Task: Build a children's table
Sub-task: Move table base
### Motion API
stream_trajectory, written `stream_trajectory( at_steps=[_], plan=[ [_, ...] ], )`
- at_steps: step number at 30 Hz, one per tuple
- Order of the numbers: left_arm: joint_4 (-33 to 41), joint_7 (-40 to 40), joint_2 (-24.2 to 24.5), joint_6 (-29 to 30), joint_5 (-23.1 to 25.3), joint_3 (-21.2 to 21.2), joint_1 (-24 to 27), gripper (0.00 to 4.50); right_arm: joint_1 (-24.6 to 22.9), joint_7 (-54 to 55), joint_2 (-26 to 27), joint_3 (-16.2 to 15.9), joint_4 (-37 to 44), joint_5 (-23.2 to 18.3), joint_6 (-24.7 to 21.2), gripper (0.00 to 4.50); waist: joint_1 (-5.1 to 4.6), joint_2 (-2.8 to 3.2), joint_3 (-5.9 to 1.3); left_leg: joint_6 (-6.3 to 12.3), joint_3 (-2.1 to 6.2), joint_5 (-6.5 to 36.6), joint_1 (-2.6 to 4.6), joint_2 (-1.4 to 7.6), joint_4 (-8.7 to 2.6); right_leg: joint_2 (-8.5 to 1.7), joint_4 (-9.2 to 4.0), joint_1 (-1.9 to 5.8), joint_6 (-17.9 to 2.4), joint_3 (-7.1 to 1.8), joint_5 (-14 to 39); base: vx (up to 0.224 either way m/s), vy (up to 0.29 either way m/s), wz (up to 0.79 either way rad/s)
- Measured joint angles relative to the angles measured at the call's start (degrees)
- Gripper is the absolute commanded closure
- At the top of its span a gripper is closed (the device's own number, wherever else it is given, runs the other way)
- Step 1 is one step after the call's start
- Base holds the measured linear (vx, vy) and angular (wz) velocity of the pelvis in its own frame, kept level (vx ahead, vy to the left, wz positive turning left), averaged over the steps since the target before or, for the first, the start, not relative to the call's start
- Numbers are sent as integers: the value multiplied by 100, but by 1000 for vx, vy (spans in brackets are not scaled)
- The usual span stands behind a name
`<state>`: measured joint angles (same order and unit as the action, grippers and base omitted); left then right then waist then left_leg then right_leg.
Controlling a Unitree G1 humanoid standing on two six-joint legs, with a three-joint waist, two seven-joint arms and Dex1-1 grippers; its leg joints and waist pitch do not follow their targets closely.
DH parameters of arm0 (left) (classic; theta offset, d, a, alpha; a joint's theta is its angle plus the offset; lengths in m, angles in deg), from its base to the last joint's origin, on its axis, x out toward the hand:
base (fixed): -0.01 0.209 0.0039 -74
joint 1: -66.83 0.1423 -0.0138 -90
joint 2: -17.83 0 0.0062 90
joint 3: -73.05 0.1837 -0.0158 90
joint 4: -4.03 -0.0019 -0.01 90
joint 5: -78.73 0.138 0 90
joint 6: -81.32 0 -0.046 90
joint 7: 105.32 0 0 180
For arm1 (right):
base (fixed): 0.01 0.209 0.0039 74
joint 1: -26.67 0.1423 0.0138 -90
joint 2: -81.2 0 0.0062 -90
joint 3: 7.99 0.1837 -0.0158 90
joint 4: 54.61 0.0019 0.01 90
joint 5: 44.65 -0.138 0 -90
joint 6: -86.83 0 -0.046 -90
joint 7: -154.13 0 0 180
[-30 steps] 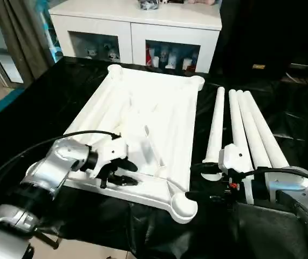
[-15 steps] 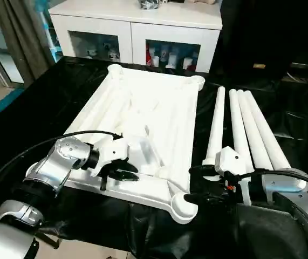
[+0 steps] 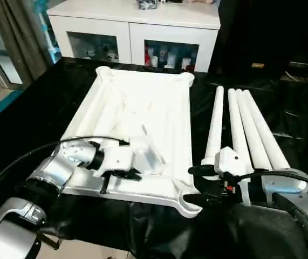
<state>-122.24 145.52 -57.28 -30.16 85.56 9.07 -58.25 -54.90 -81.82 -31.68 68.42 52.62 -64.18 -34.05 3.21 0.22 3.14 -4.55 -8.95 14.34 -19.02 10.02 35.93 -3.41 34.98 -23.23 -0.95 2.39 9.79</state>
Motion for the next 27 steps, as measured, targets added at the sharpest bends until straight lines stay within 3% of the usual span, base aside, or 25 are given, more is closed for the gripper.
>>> stream_trajectory(
  at_steps=[8,22,27],
  plan=[
    [-52,-431,107,-657,676,143,-226,444,4,51,15,-5,13,-4,-26,94,24,2,2,-11,0,-6,-7,4,-7,0,0,0,2,2,1,0,0,0],
    [-754,-1096,524,-893,1258,124,-645,444,18,66,57,-42,3,27,7,94,-44,15,12,-39,0,-24,-12,7,-15,6,-1,-12,0,0,7,0,0,0],
    [-837,-1254,679,-874,1315,66,-646,444,18,64,57,-42,-16,119,30,94,-16,13,14,-39,0,-25,-29,7,-16,6,-3,-21,-2,1,8,0,0,0]
  ],
)
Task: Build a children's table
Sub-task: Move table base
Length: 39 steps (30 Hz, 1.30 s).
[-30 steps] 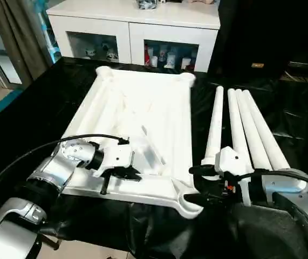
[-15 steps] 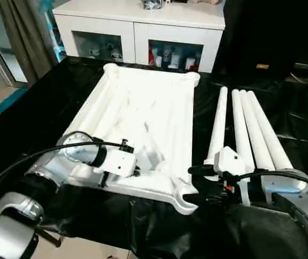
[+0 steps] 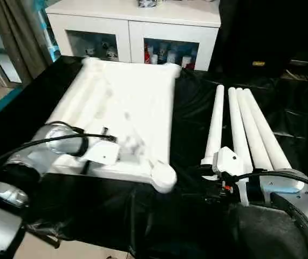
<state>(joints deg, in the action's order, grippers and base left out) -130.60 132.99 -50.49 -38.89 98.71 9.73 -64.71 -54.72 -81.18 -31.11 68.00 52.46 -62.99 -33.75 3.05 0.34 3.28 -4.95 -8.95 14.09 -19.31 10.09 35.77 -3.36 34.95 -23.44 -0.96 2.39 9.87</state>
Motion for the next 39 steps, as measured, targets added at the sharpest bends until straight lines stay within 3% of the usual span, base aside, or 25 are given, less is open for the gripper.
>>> stream_trajectory(
  at_steps=[9,16,17,25,29,30,35,39],
  plan=[
    [-65,-97,6,148,-11,-142,0,444,50,-10,0,-1,0,3,5,94,67,-1,0,2,0,-16,-63,1,0,-1,9,-56,-4,3,1,0,0,0],
    [-80,-188,-220,566,-54,-226,1,444,111,-8,2,-5,2,55,-3,94,89,0,-1,-4,0,-32,-61,1,1,-5,20,-52,-6,3,0,0,0,0],
    [-77,-181,-228,625,-96,-237,11,405,116,-6,2,-5,3,55,-4,94,97,0,-1,-4,0,-33,-60,1,1,-5,23,-52,-6,3,0,0,0,0],
    [597,248,-257,1104,-909,-676,347,352,110,55,48,49,28,3,-42,94,155,1,-2,-4,0,-34,-60,3,1,-5,26,-53,-6,4,0,0,0,0],
    [1110,544,-204,1653,-1608,-1165,394,305,244,373,346,389,47,-178,-52,94,163,2,-2,-16,-1,-43,-51,3,1,-4,40,-54,-9,4,-2,0,0,0],
    [1296,586,-206,1855,-1832,-1323,392,297,405,591,537,510,28,-182,-99,65,155,2,-2,-28,0,-50,-48,4,1,-4,44,-54,-13,4,-4,0,0,0],
    [2144,626,-229,2709,-2556,-1797,351,261,1559,2474,1907,1355,-758,-245,-926,38,89,-1,-2,-59,1,-69,-21,3,-1,-3,80,-49,-18,1,-7,0,0,0],
    [2596,681,-256,3156,-2789,-1834,568,228,1823,3418,2218,1750,-1165,-173,-1420,7,83,0,-2,-85,3,-84,-30,4,-5,-3,83,-50,-15,-1,-2,0,0,0]
  ],
)
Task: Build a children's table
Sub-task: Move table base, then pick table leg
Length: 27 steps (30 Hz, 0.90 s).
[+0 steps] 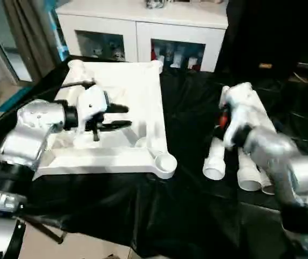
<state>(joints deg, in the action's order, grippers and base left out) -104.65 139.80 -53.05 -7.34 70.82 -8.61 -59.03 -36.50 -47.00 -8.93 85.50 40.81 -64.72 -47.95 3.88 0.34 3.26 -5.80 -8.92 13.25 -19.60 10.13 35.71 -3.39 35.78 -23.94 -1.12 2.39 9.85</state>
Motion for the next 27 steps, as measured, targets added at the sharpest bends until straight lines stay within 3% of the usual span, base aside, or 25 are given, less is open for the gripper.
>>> stream_trajectory(
  at_steps=[6,9,11,14,26,27],
  plan=[
    [529,120,-128,690,-341,39,152,180,468,1070,497,379,-644,243,-492,0,-65,2,1,-15,5,-10,-24,1,0,2,3,-18,-1,5,0,0,0,0],
    [721,161,-135,900,-380,56,153,146,893,1731,571,490,-1148,592,-1171,0,-84,0,1,-48,5,-29,-24,0,0,3,4,-18,-2,5,0,0,0,0],
    [824,171,-143,1020,-402,62,156,138,1044,2016,740,731,-1369,598,-1533,0,-81,-1,2,-50,5,-30,-24,1,-3,3,5,-18,-1,6,1,0,0,0],
    [1024,224,-191,1216,-503,119,174,106,1158,2208,837,796,-1614,597,-1807,0,-69,-2,3,-53,3,-32,-26,1,-3,3,4,-19,-1,5,1,0,0,0],
    [1636,535,-80,1783,-599,457,435,106,1557,2547,871,959,-2732,741,-2443,0,-63,-25,13,-56,-10,-34,-28,1,-4,3,5,-20,-1,5,1,0,0,0],
    [1662,537,-69,1807,-600,460,436,103,1556,2565,871,960,-2784,741,-2451,17,-62,-26,13,-56,-10,-34,-28,1,-4,3,6,-20,-1,6,1,0,0,0]
  ],
)
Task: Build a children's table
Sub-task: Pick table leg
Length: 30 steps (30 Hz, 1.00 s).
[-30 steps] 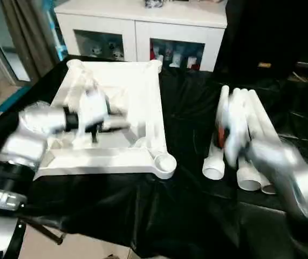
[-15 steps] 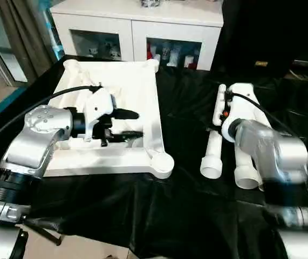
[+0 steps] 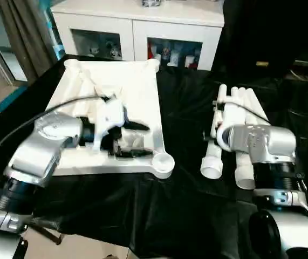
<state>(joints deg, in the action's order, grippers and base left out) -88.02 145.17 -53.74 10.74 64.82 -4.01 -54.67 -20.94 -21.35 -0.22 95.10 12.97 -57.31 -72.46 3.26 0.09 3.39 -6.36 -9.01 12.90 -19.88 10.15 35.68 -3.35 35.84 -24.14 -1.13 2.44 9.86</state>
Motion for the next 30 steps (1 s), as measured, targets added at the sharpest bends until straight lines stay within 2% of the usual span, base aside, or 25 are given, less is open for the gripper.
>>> stream_trajectory(
  at_steps=[8,10,13,19,20,27,30],
  plan=[
    [286,61,18,300,-33,103,68,102,7,-6,-11,-4,-339,69,42,87,1,-42,3,3,-2,-5,0,1,0,0,3,-1,0,1,0,0,0,0],
    [383,65,20,342,-45,158,100,75,11,-12,-15,-10,-400,103,94,98,2,-56,-1,4,-2,-6,1,1,0,0,3,0,0,0,0,0,0,0],
    [473,56,16,417,-46,173,146,65,30,-23,-35,-10,-496,107,168,127,0,-68,0,10,-2,-10,1,1,0,0,7,2,0,0,0,0,0,0],
    [512,40,-24,428,-44,217,148,12,33,-76,-70,-4,-606,123,290,175,-4,-67,-1,12,-2,-11,2,2,0,0,14,6,0,-1,-1,0,0,0],
    [511,34,-30,428,-42,218,148,0,33,-77,-71,-1,-630,126,323,194,-5,-67,-1,9,-2,-13,2,2,0,0,14,6,-1,-1,-1,0,0,0],
    [288,-73,-191,324,9,273,98,0,49,-67,-126,80,-753,122,451,253,-22,-63,-1,1,0,-18,2,2,0,0,15,11,-3,-1,-3,0,0,0],
    [160,-157,-316,224,12,260,-26,0,48,-64,-129,161,-769,111,482,259,-22,-63,-1,2,1,-19,1,2,0,0,15,11,-4,-2,-3,0,0,0]
  ],
)
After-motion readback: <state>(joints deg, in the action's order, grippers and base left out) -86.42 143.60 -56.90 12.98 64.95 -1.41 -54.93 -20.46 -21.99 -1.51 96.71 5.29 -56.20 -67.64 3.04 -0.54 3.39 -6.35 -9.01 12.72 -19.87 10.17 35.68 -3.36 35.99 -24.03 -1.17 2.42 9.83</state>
